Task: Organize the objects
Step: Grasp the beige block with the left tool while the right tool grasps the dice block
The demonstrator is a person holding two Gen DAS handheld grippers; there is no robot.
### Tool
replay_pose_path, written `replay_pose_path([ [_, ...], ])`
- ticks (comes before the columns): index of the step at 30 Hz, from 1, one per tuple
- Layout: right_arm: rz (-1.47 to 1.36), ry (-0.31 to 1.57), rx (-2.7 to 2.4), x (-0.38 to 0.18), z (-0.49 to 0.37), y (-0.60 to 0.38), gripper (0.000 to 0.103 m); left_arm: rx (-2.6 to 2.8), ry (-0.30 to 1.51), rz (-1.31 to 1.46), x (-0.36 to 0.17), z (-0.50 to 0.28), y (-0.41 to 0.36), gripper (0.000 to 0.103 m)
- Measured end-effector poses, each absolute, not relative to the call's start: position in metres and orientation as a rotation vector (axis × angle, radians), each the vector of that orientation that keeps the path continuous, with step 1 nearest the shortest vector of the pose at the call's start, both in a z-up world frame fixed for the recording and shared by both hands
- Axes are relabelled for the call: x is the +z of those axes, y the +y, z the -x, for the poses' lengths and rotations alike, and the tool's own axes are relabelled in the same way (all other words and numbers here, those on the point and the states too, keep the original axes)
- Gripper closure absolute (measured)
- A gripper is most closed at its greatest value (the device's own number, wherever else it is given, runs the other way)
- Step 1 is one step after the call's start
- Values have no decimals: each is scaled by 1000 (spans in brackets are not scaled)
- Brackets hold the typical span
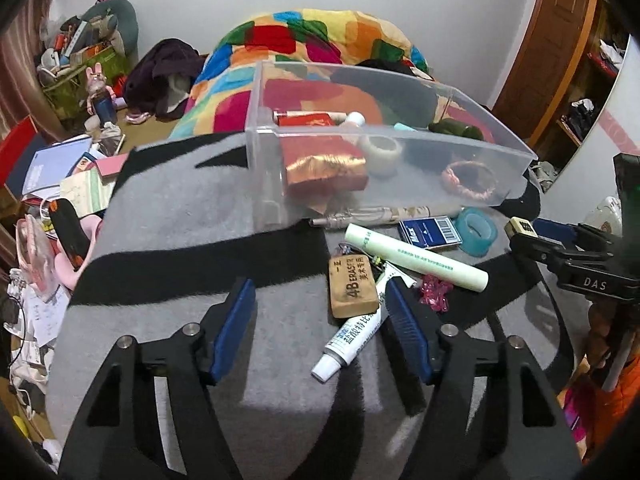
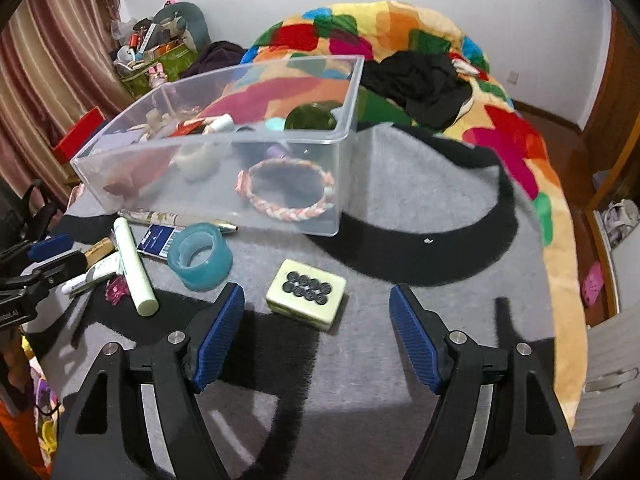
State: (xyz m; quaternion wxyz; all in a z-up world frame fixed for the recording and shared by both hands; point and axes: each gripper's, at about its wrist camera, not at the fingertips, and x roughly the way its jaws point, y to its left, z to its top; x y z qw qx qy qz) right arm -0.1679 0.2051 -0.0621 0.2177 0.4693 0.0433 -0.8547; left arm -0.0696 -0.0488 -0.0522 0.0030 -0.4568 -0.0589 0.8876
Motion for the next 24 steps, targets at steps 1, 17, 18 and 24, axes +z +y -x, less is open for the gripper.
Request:
replay_pose_path([
  [1,-1298,127,-2371,-63,167,204,43,2774,-191,1438,-54,70,-48,41],
  [17,-1235,162,-2391,-58,155,195,66,2717,-301,1396,-52,71,-48,80],
  [18,-1227,161,-2387,-57,153,194,66,2724,-296,1393,-51,69,-49,80],
  [24,-1167,166,-2378,-45,144,187,66,2791,-284,1334,-37,57,-53,80],
])
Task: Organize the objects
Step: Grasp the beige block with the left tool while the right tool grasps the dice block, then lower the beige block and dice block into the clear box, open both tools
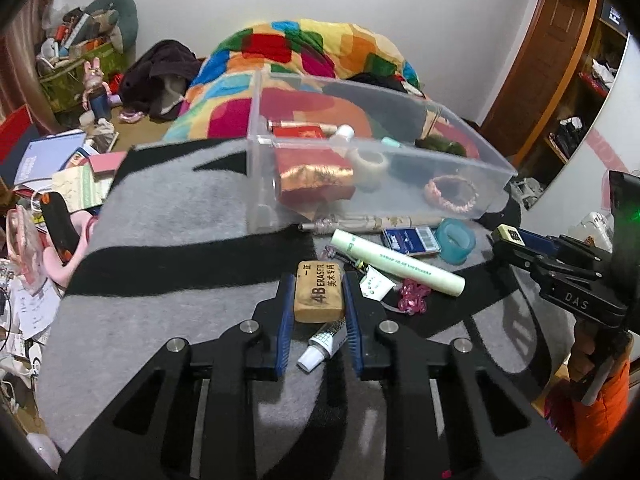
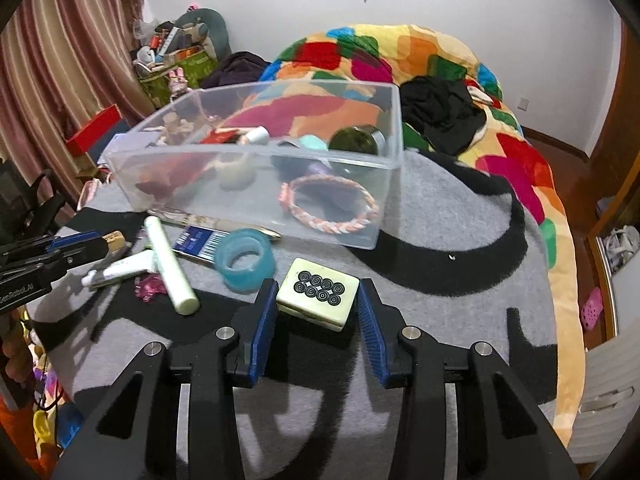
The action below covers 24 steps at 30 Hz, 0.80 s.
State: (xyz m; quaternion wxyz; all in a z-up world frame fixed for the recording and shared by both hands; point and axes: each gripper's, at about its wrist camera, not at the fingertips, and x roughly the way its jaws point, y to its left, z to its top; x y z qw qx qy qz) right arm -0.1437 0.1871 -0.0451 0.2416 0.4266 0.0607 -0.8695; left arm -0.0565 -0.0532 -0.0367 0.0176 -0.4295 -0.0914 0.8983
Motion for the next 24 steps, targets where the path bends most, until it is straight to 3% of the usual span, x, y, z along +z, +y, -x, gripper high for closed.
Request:
replay_pose_path([
  [9,-1086,64,-2372,-21,141,177,66,2843,-358,1165,-1,60,-58,80],
  [24,-1014,-26,-2385,10,179,159,66,2895,-311,1111,24,107,-58,80],
])
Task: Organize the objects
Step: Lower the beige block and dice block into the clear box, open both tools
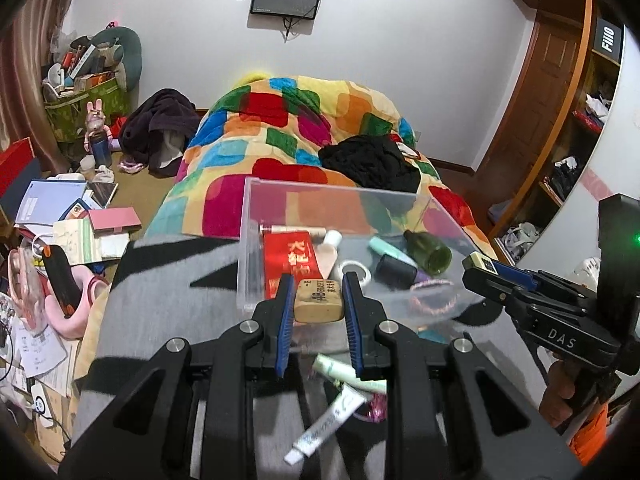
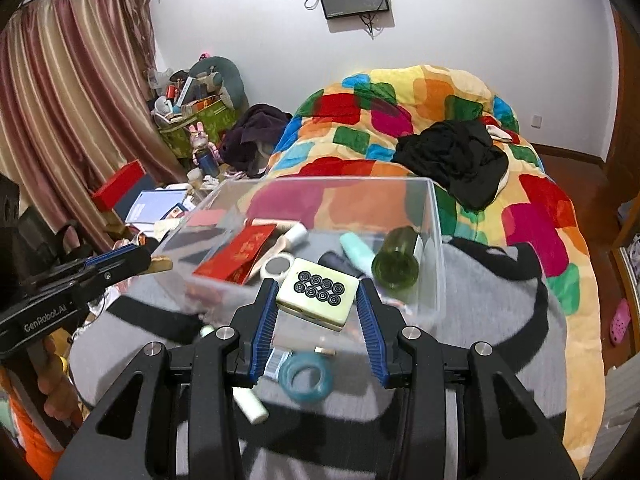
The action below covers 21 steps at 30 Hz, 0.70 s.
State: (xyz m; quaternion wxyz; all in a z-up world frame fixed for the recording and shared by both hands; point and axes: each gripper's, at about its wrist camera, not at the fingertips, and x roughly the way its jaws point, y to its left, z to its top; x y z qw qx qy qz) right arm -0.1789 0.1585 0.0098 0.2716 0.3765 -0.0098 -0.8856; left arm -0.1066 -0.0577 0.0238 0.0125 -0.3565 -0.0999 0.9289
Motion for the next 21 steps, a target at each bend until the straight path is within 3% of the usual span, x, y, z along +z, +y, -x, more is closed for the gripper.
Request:
replay_pose_path([
  [21,-1178,72,-2381,-18,224,132,66,2816,-263,1271,-6,155,-46,80],
])
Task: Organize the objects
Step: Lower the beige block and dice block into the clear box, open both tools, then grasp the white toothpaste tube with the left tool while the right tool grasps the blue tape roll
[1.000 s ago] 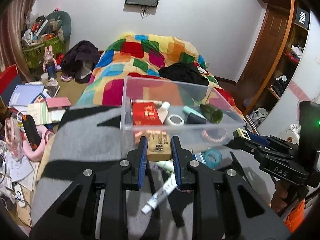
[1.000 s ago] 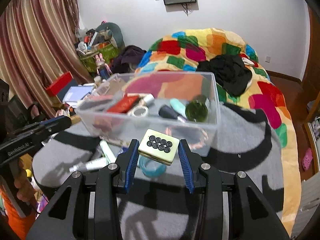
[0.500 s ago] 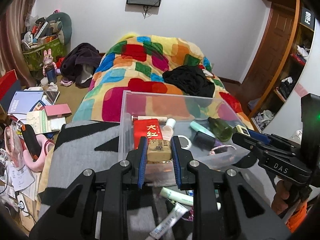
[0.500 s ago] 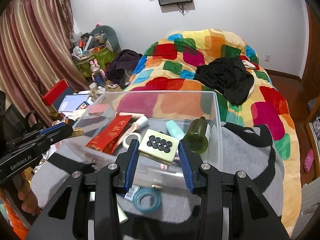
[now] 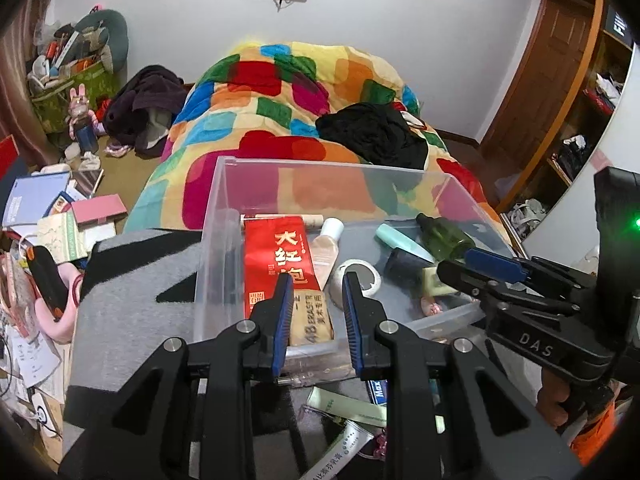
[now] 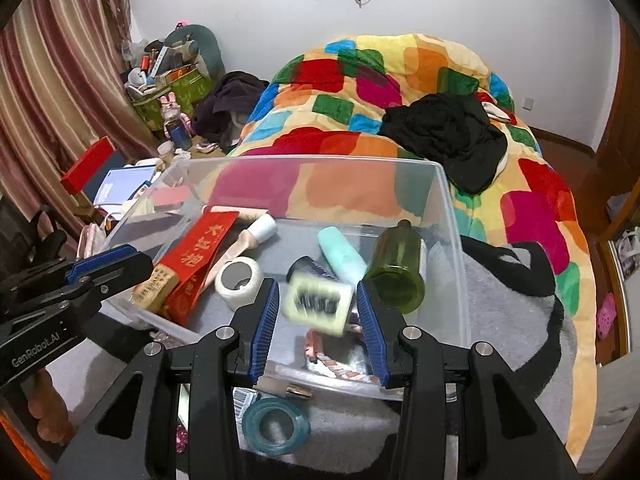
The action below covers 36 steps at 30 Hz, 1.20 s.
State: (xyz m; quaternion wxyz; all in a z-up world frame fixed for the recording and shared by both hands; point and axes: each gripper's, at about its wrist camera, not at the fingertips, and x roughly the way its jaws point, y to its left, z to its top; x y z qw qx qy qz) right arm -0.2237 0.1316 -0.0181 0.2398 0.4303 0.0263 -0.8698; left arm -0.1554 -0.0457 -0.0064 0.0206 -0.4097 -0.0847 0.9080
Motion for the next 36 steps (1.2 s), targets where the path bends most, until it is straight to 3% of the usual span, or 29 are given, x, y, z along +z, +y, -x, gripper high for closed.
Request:
replay_pose_path([
  [6,-1167,51,-2354,-12,217,134,62,2833,-198,1225,6,141,-37,79],
  [8,-1157,30,-2344,-9,214,138,59,2845,-175,1204,11,133,-35,74],
  [12,-1117,21,-2331,1,202,145,48,2838,-183,1172,17,120,-35,55],
  [18,-1061,81,-2327,13,181,148,41,2865,-107,1150,20,98,-32,46],
  [25,-1056,147,-2318,4,159,152,33,2822,-73,1244,-6,80,-33,46],
  [36,-1217,176,-2267,-45,154,158,33,2720,-116,1414,-54,68,-38,46],
])
